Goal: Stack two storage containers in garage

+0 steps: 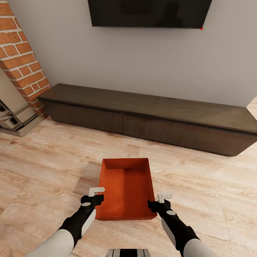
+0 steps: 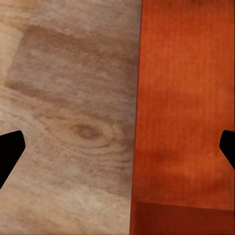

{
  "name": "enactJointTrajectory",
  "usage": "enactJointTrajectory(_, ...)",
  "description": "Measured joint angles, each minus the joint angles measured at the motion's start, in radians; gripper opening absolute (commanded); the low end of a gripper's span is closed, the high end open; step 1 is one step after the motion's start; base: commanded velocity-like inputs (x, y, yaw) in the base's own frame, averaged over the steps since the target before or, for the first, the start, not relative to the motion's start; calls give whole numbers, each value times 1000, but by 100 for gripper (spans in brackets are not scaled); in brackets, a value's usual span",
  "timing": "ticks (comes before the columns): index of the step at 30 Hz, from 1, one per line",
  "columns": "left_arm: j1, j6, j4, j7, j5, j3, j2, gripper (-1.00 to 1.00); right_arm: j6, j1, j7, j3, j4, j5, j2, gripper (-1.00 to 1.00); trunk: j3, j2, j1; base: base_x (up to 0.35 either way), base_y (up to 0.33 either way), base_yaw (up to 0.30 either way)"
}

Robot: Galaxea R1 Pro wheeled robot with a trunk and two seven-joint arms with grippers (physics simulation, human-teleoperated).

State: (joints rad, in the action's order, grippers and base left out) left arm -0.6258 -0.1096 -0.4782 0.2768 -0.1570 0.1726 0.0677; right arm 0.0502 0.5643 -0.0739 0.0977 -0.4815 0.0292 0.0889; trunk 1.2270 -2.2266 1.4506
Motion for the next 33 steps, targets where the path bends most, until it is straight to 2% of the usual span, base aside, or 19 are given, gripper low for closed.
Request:
enactJointTrajectory(2, 0, 0, 0, 1, 0, -1, 0, 100, 0, 0, -1, 0, 0, 0, 0, 100, 6, -14, 8, 0, 0, 0)
enactJointTrajectory(27, 0, -1, 3, 1, -1, -3, 0, 100, 0, 0, -1, -4, 0, 0, -3, 100, 6, -14, 8, 0, 0, 0)
enactJointTrajectory(33, 0, -1, 6, 1, -2, -3, 1, 100, 0, 0, -1, -6, 0, 0, -4, 100, 25, -56, 31, 0, 0, 0)
